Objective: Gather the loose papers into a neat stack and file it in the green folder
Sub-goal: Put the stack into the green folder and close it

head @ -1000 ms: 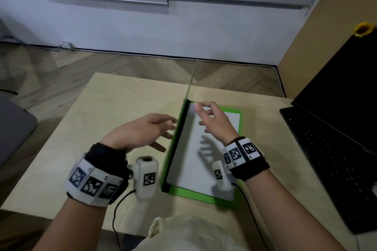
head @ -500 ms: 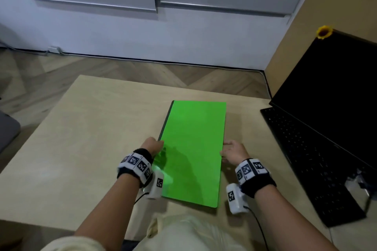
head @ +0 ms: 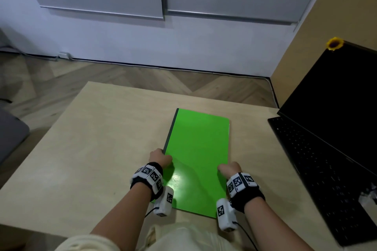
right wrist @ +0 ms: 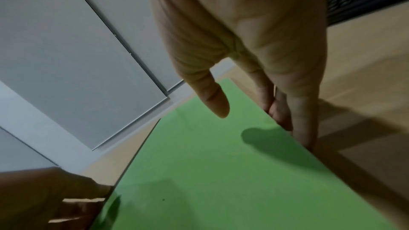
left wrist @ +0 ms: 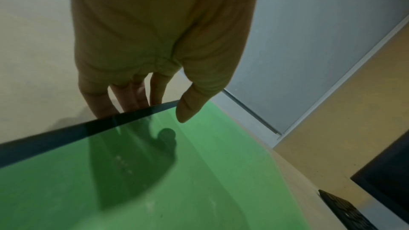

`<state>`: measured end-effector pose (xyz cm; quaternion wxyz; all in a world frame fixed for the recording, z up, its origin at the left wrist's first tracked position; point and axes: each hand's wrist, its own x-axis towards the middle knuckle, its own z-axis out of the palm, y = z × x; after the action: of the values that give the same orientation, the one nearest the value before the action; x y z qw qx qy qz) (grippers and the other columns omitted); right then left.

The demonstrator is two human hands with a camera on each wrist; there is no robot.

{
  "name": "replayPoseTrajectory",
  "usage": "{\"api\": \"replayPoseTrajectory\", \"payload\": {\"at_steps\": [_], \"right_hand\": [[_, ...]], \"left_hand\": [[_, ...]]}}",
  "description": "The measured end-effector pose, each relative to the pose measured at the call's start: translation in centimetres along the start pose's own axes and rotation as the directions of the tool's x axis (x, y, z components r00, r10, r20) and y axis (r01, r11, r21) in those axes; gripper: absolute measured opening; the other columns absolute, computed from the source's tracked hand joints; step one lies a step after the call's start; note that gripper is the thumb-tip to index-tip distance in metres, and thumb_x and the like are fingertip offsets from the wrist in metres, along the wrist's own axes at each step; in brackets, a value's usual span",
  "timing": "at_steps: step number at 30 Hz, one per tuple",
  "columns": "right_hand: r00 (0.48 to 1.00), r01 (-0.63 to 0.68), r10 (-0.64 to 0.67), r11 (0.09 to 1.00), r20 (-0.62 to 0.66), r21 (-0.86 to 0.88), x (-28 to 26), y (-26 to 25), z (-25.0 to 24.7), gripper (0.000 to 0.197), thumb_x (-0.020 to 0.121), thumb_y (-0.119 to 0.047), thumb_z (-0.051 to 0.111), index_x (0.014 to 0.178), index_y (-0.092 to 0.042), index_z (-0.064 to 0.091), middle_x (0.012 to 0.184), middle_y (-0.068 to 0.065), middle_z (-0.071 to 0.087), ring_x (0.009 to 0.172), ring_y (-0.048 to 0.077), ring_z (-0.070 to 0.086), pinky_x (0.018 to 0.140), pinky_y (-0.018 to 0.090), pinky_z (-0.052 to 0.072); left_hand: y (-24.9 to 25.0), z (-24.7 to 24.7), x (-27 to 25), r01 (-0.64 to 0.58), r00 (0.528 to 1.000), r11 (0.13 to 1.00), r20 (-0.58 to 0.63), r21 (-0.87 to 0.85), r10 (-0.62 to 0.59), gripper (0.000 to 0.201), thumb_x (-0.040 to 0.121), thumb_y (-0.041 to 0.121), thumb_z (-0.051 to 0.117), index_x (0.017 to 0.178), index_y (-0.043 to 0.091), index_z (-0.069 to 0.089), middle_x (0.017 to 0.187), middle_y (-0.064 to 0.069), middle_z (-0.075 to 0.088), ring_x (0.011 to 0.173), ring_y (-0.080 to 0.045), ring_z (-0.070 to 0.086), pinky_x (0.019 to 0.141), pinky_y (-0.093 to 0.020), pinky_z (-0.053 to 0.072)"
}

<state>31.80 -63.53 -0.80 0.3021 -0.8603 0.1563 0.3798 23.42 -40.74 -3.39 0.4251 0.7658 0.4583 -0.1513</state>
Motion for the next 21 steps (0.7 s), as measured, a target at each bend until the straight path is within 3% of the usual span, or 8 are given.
{"api": "replayPoseTrajectory", "payload": {"at_steps": [4,8,12,18,21], "right_hand": [[1.0,0.006,-0.006,0.998,0.009,0.055,-0.3,-1.8,1.8,0.058,0.086,-0.011,0.051,0.138,0.007,0.036,0.14,0.024,0.046,0.126,0.037,0.049,0.094,0.038,0.046],[0.996,0.056,-0.062,0.994,0.068,0.097,-0.4,-4.1,4.7,0.044,0.081,-0.009,0.054,0.122,0.006,0.053,0.12,0.021,0.06,0.107,0.036,0.059,0.092,0.042,0.053],[0.986,0.134,-0.144,0.985,0.088,0.106,-1.2,-6.7,7.8,0.029,0.081,-0.008,0.055,0.105,0.006,0.059,0.097,0.016,0.059,0.087,0.027,0.058,0.077,0.033,0.049],[0.98,0.183,-0.189,0.978,0.057,0.099,-2.5,-8.8,11.0,0.035,0.081,-0.01,0.055,0.112,0.004,0.061,0.114,0.019,0.064,0.089,0.025,0.061,0.09,0.038,0.051],[0.982,0.174,-0.182,0.976,0.049,0.127,-3.0,-8.9,11.4,0.034,0.081,-0.007,0.053,0.114,-0.001,0.063,0.109,0.017,0.067,0.092,0.026,0.063,0.09,0.041,0.053]], "left_hand": [[-1.0,-2.4,0.3,0.011,1.0,0.999,-0.006,-0.051,-0.011,0.036,0.085,0.008,0.054,0.118,-0.006,0.06,0.114,-0.023,0.066,0.104,-0.036,0.065,0.089,-0.041,0.056],[-3.3,-6.0,2.2,0.035,0.998,0.997,-0.046,-0.069,-0.038,0.038,0.085,0.008,0.055,0.119,-0.008,0.06,0.115,-0.025,0.066,0.105,-0.037,0.065,0.092,-0.044,0.055],[-4.9,-10.1,3.7,0.042,0.996,0.999,-0.075,-0.005,-0.043,0.037,0.086,0.009,0.055,0.118,-0.008,0.059,0.114,-0.025,0.065,0.105,-0.037,0.064,0.09,-0.042,0.055],[-5.5,-13.6,5.3,-0.006,0.999,0.985,-0.031,0.173,0.012,0.038,0.087,0.013,0.058,0.121,-0.005,0.054,0.105,-0.017,0.057,0.106,-0.035,0.062,0.08,-0.034,0.05],[-5.9,-13.9,5.8,-0.056,0.998,0.98,-0.018,0.191,0.06,0.038,0.086,0.013,0.057,0.12,-0.006,0.057,0.102,-0.016,0.055,0.092,-0.032,0.06,0.076,-0.032,0.048]]}}
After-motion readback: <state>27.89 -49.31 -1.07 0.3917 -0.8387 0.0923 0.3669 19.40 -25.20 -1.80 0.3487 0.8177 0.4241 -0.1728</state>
